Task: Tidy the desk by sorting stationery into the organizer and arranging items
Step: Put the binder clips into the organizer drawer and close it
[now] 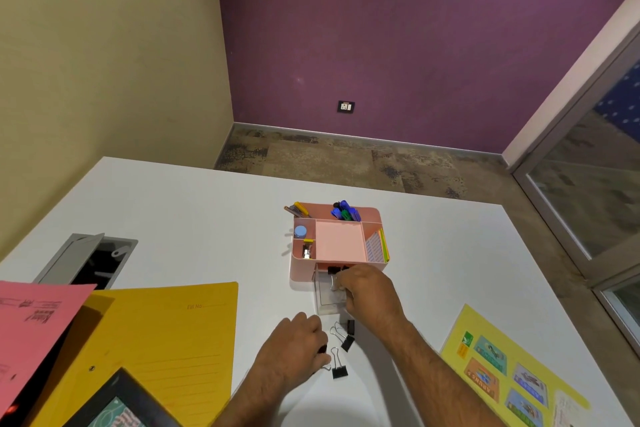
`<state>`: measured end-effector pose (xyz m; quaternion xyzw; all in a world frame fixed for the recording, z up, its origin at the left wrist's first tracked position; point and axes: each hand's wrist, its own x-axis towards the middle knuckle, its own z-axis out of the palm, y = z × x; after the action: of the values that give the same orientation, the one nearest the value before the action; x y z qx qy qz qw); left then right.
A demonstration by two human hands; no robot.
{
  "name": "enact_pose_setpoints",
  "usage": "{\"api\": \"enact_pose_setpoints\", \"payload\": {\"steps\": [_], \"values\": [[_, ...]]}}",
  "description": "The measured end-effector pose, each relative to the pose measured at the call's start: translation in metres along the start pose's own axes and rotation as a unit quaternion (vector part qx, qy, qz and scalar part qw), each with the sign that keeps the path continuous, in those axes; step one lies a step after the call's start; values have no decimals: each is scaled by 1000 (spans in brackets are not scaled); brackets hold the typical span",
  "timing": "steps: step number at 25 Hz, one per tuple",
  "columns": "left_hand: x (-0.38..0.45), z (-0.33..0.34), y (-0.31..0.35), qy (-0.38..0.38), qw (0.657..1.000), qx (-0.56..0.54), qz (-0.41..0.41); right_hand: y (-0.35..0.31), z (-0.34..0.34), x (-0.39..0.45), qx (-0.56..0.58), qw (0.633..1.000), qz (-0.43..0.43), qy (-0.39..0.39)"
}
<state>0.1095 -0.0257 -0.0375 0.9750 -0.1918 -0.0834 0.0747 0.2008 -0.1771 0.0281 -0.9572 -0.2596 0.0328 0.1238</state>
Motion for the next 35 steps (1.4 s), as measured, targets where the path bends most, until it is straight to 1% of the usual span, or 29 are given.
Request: {"api": "enact_pose_setpoints", "payload": {"steps": [1, 3, 4, 5, 7, 9, 11, 13, 15, 18, 19, 22, 25, 27, 28, 29, 31, 32, 33, 35], "values": [[0, 1, -1, -12, 1000, 17, 4, 2, 1, -4, 14, 999, -11, 35], [-1, 2, 0, 14, 1000, 11, 4, 9, 5, -13, 46, 991, -32, 123], [-2, 1, 1, 18, 999, -38, -7, 10, 6, -18, 62, 985, -34, 156], [-4, -3, 3, 31, 994, -93, -38, 10, 8, -23, 79, 980, -31, 179], [-7, -4, 6, 54, 979, -178, -87, 9, 12, -29, 121, 968, -24, 217], [-9, -9, 11, 99, 945, -285, -126, 8, 15, -36, 171, 956, -7, 237], [-8, -18, 15, 133, 906, -373, -148, 8, 17, -43, 250, 940, 21, 232], [-5, -25, 22, 186, 871, -432, -141, 9, 16, -48, 308, 927, 38, 208], [-2, -34, 28, 232, 841, -471, -135, 9, 13, -51, 336, 926, 32, 171], [0, -44, 32, 264, 798, -516, -166, 8, 5, -48, 390, 913, 27, 119], [1, -46, 32, 265, 787, -528, -179, 8, 2, -47, 401, 909, 24, 112], [1, -49, 29, 262, 775, -539, -199, 6, -3, -42, 399, 911, 5, 104], [1, -49, 23, 295, 760, -537, -215, 5, -6, -37, 404, 904, 16, 141], [-3, -41, 13, 322, 774, -496, -229, 6, -9, -32, 389, 904, 36, 177], [-7, -36, 6, 317, 791, -476, -218, 8, -10, -29, 369, 910, 40, 182], [-12, -29, -2, 289, 823, -450, -193, 10, -11, -26, 347, 921, 40, 174], [-24, -19, -17, 186, 917, -337, -109, 13, -11, -21, 305, 944, 28, 126], [-28, -16, -21, 129, 952, -269, -70, 13, -11, -17, 281, 955, 22, 94], [-31, -12, -24, 82, 972, -216, -44, 13, -12, -14, 254, 965, 19, 62], [-34, -6, -27, 21, 987, -157, -23, 11, -14, -6, 198, 980, 28, 11]]}}
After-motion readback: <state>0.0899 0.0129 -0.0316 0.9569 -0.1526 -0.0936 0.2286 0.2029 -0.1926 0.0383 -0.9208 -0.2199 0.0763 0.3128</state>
